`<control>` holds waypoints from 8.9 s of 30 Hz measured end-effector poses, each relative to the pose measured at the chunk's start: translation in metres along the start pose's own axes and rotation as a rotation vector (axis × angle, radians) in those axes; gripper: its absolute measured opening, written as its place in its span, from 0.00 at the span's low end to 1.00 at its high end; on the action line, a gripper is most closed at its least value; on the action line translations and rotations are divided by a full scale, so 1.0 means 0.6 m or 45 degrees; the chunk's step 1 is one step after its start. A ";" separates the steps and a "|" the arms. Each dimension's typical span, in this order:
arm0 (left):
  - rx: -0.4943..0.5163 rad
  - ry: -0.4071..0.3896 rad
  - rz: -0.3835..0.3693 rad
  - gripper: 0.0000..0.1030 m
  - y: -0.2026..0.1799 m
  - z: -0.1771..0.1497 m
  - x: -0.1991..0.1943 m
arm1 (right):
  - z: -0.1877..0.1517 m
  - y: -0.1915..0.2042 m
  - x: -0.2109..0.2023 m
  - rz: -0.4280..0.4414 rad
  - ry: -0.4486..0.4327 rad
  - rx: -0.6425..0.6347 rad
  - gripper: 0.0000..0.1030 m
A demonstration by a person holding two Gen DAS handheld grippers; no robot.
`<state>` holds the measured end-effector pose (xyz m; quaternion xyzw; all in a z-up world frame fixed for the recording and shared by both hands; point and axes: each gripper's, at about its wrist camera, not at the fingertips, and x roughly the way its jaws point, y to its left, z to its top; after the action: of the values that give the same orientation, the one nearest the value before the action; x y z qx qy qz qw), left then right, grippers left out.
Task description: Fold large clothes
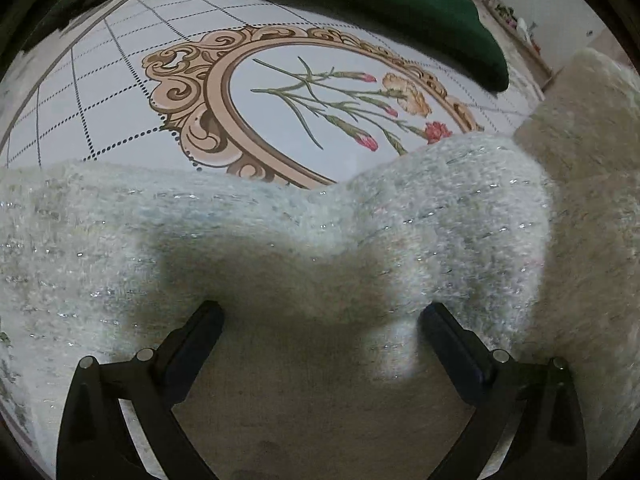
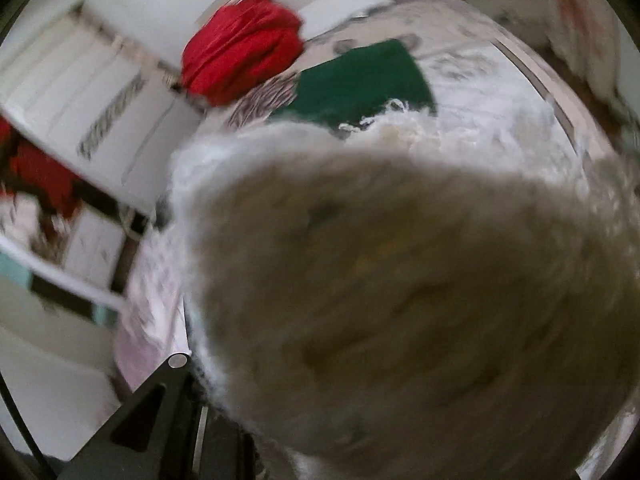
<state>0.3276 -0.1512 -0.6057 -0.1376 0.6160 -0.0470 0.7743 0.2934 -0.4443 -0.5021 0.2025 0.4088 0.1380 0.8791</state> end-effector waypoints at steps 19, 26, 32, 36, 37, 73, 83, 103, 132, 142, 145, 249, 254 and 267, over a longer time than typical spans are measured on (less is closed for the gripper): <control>-0.683 -0.234 0.352 0.98 0.484 -0.228 -0.396 | -0.327 0.488 0.233 -0.139 0.497 -1.254 0.42; -0.673 -0.337 0.267 0.98 0.478 -0.184 -0.439 | -0.351 0.461 0.184 0.200 0.810 -1.162 0.82; -0.555 -0.277 0.197 0.98 0.433 -0.151 -0.377 | -0.215 0.306 0.088 0.350 0.896 -0.500 0.82; -0.502 -0.106 0.311 0.98 0.419 -0.189 -0.281 | -0.139 0.215 0.092 0.192 0.796 -0.287 0.53; -0.494 -0.058 0.335 0.99 0.419 -0.204 -0.258 | -0.120 0.202 0.116 0.150 0.801 -0.277 0.41; -0.656 -0.259 0.460 1.00 0.406 -0.290 -0.308 | -0.288 -0.124 0.108 0.162 0.672 0.826 0.78; -0.693 0.060 0.481 1.00 0.373 -0.360 -0.186 | -0.185 -0.029 0.011 0.000 0.879 0.071 0.79; -0.820 -0.083 0.344 1.00 0.416 -0.388 -0.142 | -0.283 0.294 0.174 -0.188 0.812 -0.869 0.39; -0.870 -0.281 0.397 1.00 0.417 -0.376 -0.344 | -0.055 0.105 -0.040 0.137 0.821 -0.280 0.64; -0.701 -0.058 0.320 1.00 0.394 -0.268 -0.191 | -0.016 0.036 0.177 -0.092 0.789 -0.109 0.35; -0.750 -0.042 0.283 1.00 0.404 -0.282 -0.188 | -0.006 0.030 0.196 -0.064 0.832 -0.083 0.38; -0.599 -0.059 -0.325 0.90 0.337 -0.339 -0.167 | -0.110 -0.141 0.198 0.582 1.194 0.266 1.00; -0.574 -0.131 -0.328 0.66 0.336 -0.347 -0.190 | -0.093 -0.094 0.212 0.586 1.190 0.193 0.99; -0.515 -0.223 -0.290 0.47 0.332 -0.279 -0.262 | -0.031 0.032 0.170 0.673 0.994 0.245 0.43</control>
<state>0.1090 0.0515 -0.5457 -0.3618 0.5238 0.0024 0.7712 0.3413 -0.3814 -0.5719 0.3128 0.6538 0.3842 0.5719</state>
